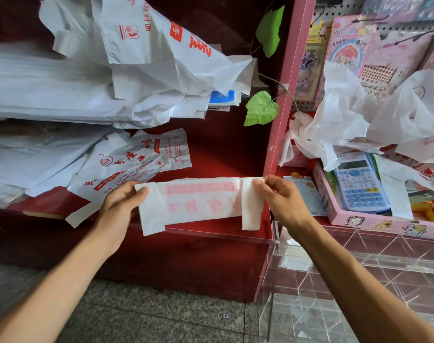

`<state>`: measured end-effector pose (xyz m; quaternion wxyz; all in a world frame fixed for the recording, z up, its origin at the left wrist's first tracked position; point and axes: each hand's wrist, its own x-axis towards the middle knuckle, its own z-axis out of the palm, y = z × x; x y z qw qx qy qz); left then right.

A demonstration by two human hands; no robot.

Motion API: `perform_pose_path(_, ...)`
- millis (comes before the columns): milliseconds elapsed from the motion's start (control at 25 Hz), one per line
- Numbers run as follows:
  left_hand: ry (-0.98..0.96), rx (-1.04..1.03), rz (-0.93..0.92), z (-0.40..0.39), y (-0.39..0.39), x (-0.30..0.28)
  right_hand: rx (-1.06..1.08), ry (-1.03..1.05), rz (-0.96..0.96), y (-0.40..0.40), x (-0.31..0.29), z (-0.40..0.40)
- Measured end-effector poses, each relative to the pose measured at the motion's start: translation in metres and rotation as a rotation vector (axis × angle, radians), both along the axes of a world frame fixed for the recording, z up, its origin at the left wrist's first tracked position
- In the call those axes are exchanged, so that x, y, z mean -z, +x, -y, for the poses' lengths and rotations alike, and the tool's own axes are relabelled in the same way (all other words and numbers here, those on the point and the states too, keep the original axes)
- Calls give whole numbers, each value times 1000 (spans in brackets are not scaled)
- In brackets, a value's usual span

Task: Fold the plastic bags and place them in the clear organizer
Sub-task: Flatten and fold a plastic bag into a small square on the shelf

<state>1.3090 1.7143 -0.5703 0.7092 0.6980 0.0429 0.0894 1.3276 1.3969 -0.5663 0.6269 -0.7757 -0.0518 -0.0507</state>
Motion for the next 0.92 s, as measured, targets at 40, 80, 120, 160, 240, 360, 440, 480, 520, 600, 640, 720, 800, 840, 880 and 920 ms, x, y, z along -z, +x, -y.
perform_pose_path(40,-43,-20,-18,3,1,-1,15,24,-5,1,-1,-2)
perform_pose_path(80,-79,-46,-38,5,2,0,14,44,-29,3,0,-3)
perform_pose_path(120,-102,-69,-54,7,3,0,-3,70,-80,5,1,-3)
perform_pose_path(160,-104,-92,-69,8,3,2,-39,82,-151,5,4,-3)
perform_pose_path(240,-64,-141,-86,11,4,6,-99,61,-252,5,9,-5)
perform_pose_path(360,-30,-158,-110,13,5,13,-92,-20,-268,3,11,-7)
perform_pose_path(440,-9,-129,-123,10,6,14,-57,-50,-244,3,10,-8)
perform_pose_path(480,13,-103,-135,8,6,14,-39,-73,-230,4,10,-8)
perform_pose_path(520,58,-70,-153,6,6,13,-25,-99,-219,6,11,-8)
perform_pose_path(600,180,-22,-184,4,3,11,10,-130,-206,11,12,-9)
perform_pose_path(640,214,-39,-189,4,2,11,44,-126,-199,13,13,-9)
perform_pose_path(720,216,-147,-205,5,3,12,145,-184,-152,15,14,-10)
perform_pose_path(800,110,-236,-267,7,5,13,224,-337,-41,12,12,-11)
perform_pose_path(840,26,-233,-297,9,5,14,238,-385,17,10,11,-13)
perform_pose_path(880,-59,-203,-318,15,4,14,238,-417,65,7,9,-16)
perform_pose_path(920,-129,-159,-332,22,2,12,222,-441,103,4,7,-19)
